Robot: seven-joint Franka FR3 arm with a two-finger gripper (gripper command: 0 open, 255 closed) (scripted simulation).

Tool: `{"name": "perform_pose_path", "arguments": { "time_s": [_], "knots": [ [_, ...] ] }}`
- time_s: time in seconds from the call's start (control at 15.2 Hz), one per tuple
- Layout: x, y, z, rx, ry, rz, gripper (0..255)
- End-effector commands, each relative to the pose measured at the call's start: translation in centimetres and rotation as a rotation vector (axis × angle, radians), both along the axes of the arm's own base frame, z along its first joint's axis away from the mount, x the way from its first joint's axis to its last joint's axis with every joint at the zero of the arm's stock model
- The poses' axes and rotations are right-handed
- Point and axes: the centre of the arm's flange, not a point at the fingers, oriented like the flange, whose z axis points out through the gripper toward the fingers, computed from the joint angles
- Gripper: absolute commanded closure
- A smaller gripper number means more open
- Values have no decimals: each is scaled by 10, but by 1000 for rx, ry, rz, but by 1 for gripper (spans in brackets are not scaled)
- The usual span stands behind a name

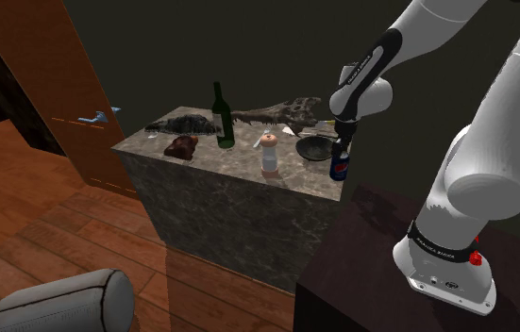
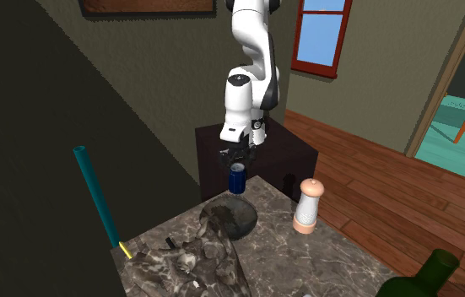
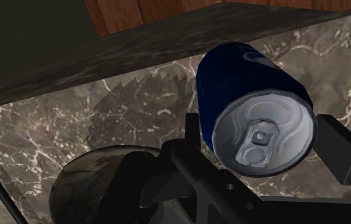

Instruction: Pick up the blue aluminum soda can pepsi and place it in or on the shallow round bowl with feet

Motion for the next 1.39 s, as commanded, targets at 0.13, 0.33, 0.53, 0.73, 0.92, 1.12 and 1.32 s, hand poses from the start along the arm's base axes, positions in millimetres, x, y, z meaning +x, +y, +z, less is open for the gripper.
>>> {"name": "perform_pose_path", "arguments": {
  "time_s": [0.13,0.33,0.53,0.73,0.92,1.12,1.32],
  "knots": [
    [0,0,0,0,0,0,255],
    [0,0,16,0,0,0,255],
    [0,0,32,0,0,0,255],
    [0,0,47,0,0,0,255],
    [0,0,63,0,0,0,255],
    [0,0,79,0,0,0,255],
    [0,0,95,0,0,0,255]
  ]
}}
